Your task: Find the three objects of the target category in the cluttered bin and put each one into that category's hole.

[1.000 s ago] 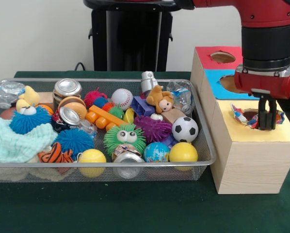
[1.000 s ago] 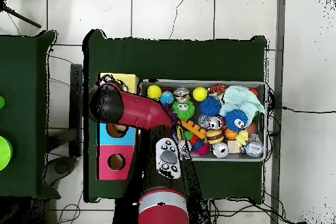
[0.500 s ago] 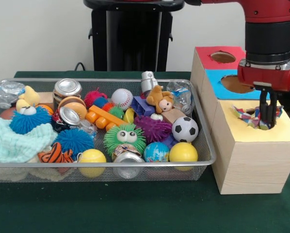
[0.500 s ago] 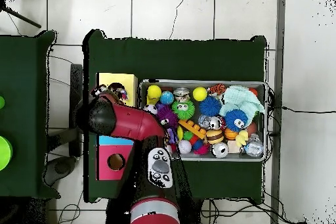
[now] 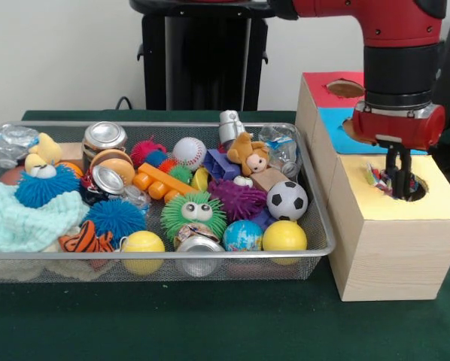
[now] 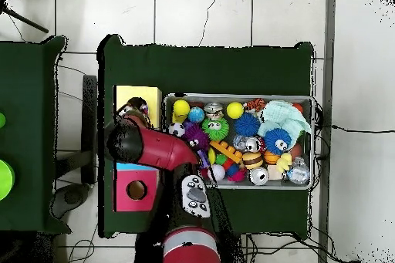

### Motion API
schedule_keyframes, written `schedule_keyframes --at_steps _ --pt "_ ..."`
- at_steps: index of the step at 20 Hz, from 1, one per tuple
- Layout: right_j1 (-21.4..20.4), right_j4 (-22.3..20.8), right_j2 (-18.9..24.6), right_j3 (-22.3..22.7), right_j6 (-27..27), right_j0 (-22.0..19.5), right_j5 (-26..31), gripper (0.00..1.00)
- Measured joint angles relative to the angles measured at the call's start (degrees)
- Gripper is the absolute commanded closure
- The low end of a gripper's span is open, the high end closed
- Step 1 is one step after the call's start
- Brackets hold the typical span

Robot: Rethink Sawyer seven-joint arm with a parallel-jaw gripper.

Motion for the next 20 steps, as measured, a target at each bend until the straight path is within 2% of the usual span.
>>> schedule_keyframes --at_steps 5,9,20 --pt "0.49 0.02 0.65 -0.07 0.00 -1.95 -0.01 1.00" --pt "2.96 0.05 2.67 -1.10 0.00 -3.48 -2.07 1.00" --pt "4.04 0.07 3.28 -1.79 0.00 -2.45 -8.74 1.00"
